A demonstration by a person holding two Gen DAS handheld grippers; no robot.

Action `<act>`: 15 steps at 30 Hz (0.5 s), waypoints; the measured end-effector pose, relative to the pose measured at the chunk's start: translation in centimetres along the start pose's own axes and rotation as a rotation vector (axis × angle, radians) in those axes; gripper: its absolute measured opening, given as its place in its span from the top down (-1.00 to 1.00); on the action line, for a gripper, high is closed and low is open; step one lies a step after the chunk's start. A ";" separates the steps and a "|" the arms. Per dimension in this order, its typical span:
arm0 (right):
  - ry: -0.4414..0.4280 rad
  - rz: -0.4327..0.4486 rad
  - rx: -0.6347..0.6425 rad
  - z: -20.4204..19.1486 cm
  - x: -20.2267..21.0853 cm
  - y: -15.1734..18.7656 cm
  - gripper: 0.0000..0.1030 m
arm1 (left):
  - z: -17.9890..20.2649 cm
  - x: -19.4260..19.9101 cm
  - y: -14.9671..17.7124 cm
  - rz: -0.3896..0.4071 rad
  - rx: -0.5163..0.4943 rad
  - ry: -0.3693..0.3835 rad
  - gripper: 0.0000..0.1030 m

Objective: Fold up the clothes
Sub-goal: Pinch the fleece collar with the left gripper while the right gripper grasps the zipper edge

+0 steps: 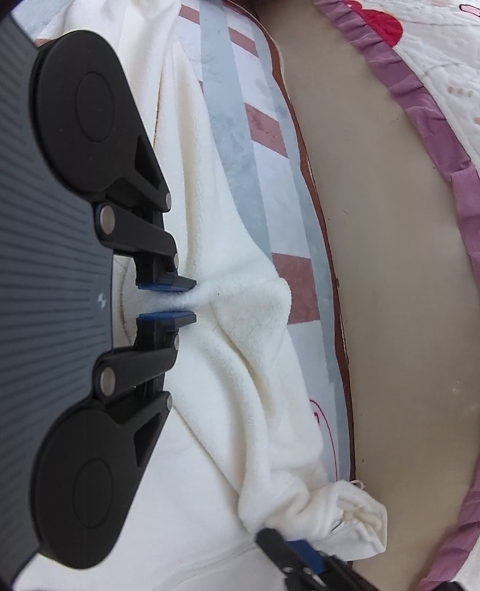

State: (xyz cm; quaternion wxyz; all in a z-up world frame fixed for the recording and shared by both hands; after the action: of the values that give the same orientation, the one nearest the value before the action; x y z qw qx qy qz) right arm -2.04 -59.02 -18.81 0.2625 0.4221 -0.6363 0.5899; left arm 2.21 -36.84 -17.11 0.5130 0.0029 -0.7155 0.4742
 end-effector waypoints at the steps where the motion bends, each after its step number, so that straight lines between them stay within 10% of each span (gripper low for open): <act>1: 0.016 0.013 0.009 -0.2 0.6 -0.2 0.31 | 0.0 0.0 0.0 0.000 -0.002 -0.002 0.81; 10: 0.271 0.318 -0.023 -2.0 2.7 -3.0 -0.34 | 0.4 -0.2 0.2 0.004 -0.019 -0.024 0.81; 12: 0.271 0.273 -0.062 -1.5 0.8 -2.6 -0.30 | 0.5 -0.3 0.2 0.004 -0.023 -0.029 0.81; 15: 0.249 0.105 -0.001 -1.3 -1.4 -1.8 0.33 | 0.7 -0.5 0.2 0.015 -0.032 -0.037 0.79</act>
State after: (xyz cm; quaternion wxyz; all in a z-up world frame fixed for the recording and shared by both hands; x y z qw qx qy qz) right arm -0.02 -57.32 -18.84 0.3083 0.3116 -0.6206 0.6502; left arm 1.89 -37.43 -17.66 0.4960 -0.0018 -0.7325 0.4663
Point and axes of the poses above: each gripper's, at about its wrist camera, not at the fingertips, and x roughly against the way its jaws point, z to its right, y to its underside, the point moved 2 cm from there along -x, roughly the way its jaws point, and after that the axes turned 12 degrees about y, right-handed, at the moved point
